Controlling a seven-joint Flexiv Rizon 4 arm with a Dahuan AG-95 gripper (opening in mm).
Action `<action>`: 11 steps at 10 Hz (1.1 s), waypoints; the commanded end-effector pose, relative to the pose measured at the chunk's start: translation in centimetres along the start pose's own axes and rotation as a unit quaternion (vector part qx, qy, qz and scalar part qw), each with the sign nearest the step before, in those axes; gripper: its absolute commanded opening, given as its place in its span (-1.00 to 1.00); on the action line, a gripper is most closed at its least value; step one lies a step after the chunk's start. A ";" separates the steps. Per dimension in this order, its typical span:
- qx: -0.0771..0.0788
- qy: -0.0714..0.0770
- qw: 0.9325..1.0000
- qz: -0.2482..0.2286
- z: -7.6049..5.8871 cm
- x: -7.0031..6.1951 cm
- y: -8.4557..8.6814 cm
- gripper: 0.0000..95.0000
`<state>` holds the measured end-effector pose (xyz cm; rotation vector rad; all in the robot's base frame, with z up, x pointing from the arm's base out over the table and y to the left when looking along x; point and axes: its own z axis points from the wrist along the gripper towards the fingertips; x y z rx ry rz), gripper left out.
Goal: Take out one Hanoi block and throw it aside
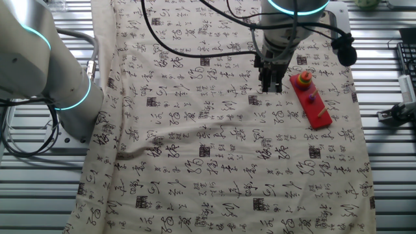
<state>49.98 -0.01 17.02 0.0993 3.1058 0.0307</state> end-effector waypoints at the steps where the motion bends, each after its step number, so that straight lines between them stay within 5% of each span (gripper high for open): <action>1: 0.000 0.000 1.000 -0.001 0.0 0.0 0.0 -1.00; 11: 0.003 0.001 1.000 -0.006 0.9 -1.4 1.0 -1.00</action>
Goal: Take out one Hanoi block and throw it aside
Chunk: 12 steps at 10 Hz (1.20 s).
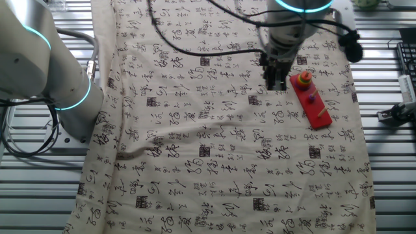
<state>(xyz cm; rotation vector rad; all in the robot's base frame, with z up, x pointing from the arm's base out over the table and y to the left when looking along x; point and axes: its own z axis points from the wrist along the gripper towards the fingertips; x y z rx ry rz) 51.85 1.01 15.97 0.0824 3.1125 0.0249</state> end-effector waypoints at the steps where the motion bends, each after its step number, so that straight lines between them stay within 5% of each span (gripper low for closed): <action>1: 0.002 -0.003 1.000 0.000 0.1 0.2 0.3 -1.00; 12: 0.000 -0.001 0.998 -0.056 0.7 -2.4 3.5 -1.00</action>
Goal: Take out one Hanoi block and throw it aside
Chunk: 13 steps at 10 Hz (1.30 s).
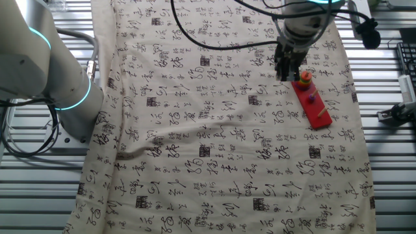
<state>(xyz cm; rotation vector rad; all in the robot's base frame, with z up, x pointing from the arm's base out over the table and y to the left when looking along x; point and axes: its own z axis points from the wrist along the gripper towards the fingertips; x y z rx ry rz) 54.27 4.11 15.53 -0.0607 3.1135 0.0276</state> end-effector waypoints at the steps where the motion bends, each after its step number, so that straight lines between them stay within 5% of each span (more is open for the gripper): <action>1: 0.002 0.000 1.000 -0.020 0.1 -0.4 0.6 -1.00; 5: 0.000 0.001 0.998 -0.071 0.5 -1.2 1.4 -1.00; 13: -0.001 -0.004 0.997 -0.071 2.1 -4.3 3.8 -1.00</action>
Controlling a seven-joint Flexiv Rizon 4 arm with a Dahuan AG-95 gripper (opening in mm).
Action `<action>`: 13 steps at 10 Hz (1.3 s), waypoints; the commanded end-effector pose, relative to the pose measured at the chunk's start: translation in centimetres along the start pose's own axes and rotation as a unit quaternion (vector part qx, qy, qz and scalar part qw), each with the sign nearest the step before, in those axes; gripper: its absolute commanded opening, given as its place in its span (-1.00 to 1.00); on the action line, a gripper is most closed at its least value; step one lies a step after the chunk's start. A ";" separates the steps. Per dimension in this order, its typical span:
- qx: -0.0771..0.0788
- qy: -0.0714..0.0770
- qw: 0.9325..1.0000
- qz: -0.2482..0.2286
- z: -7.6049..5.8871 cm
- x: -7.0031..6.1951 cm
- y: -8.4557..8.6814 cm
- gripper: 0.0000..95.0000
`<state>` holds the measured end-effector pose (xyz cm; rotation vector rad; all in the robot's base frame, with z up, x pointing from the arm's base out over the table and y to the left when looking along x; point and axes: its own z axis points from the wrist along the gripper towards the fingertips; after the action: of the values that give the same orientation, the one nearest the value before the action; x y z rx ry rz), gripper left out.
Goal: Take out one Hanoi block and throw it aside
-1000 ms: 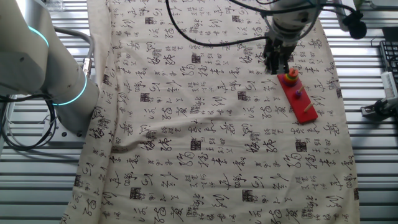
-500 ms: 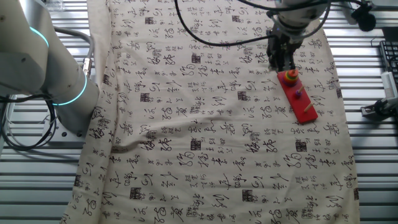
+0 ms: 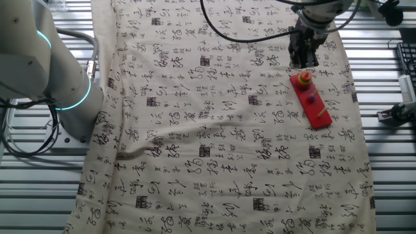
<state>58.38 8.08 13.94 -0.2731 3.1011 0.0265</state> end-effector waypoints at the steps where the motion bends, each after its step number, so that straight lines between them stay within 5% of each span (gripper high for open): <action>1: 0.002 -0.011 1.000 -0.005 0.7 -0.2 0.0 -1.00; 3: 0.001 -0.029 0.999 -0.013 2.0 0.0 -0.3 -1.00; 13: -0.004 -0.008 1.000 -0.011 2.2 -0.1 -0.8 -1.00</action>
<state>58.61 7.30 11.77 -0.3012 3.0832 0.0389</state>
